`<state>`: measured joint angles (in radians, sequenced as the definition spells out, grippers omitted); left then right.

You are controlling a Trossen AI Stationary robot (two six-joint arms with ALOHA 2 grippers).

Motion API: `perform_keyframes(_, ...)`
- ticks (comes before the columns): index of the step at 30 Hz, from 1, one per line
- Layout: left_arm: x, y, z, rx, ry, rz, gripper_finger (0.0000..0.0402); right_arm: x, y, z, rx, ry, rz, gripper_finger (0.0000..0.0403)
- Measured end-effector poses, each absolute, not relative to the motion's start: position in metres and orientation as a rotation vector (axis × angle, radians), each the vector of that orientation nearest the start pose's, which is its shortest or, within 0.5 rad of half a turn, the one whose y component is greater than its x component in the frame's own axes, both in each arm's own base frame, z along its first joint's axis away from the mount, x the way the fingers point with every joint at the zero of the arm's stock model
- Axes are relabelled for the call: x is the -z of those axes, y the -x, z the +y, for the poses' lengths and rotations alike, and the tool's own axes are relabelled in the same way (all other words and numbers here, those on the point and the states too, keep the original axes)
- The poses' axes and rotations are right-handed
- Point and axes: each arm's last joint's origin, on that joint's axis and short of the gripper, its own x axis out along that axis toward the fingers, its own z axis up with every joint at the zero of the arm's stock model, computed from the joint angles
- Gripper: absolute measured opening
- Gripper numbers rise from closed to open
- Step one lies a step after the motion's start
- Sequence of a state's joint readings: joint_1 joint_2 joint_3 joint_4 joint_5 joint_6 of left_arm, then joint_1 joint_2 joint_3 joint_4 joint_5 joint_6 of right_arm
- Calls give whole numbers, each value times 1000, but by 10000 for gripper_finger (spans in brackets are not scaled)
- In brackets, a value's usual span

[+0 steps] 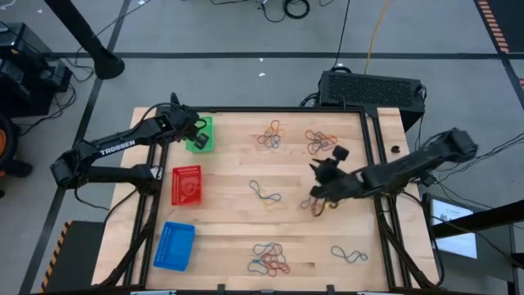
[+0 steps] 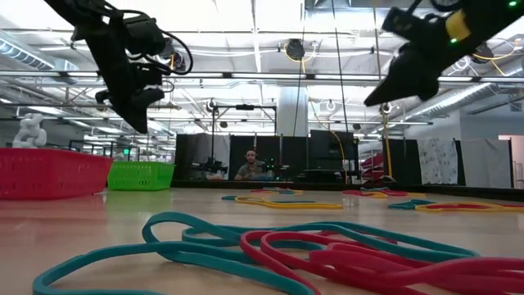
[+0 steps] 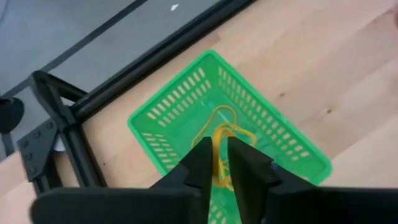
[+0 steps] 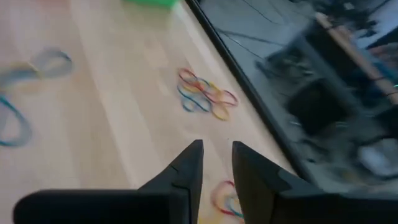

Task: Sort rubber bands into baskets
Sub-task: Put the yellow rubber band into the green bin

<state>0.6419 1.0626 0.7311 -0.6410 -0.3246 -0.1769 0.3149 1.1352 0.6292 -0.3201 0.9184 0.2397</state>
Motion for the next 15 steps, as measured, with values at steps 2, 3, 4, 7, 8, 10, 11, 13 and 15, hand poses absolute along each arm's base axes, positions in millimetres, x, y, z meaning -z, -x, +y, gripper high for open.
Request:
perform_keyframes(2,-232,-152,125,-967,310,918,78,-219,-197,41,585,199,547,69)
perform_keyframes(3,-232,-152,125,-967,310,918,87,-223,-193,40,562,170,519,66)
perform_keyframes(4,-232,-152,125,-968,311,918,96,-227,-190,40,543,148,497,63)
perform_keyframes(7,-232,-151,126,-973,318,916,121,-237,-183,38,504,96,450,51)
perform_keyframes(8,-232,-150,127,-972,327,916,128,-240,-181,38,493,84,441,47)
perform_keyframes(10,-232,-148,129,-939,375,913,138,-242,-179,38,467,66,430,39)
perform_keyframes(11,-231,-146,131,-917,420,902,142,-243,-179,38,453,58,427,36)
perform_keyframes(13,-232,-142,134,-890,508,886,145,-244,-180,39,443,49,418,29)
perform_keyframes(15,-233,-138,138,-887,564,867,146,-245,-181,39,421,42,411,23)
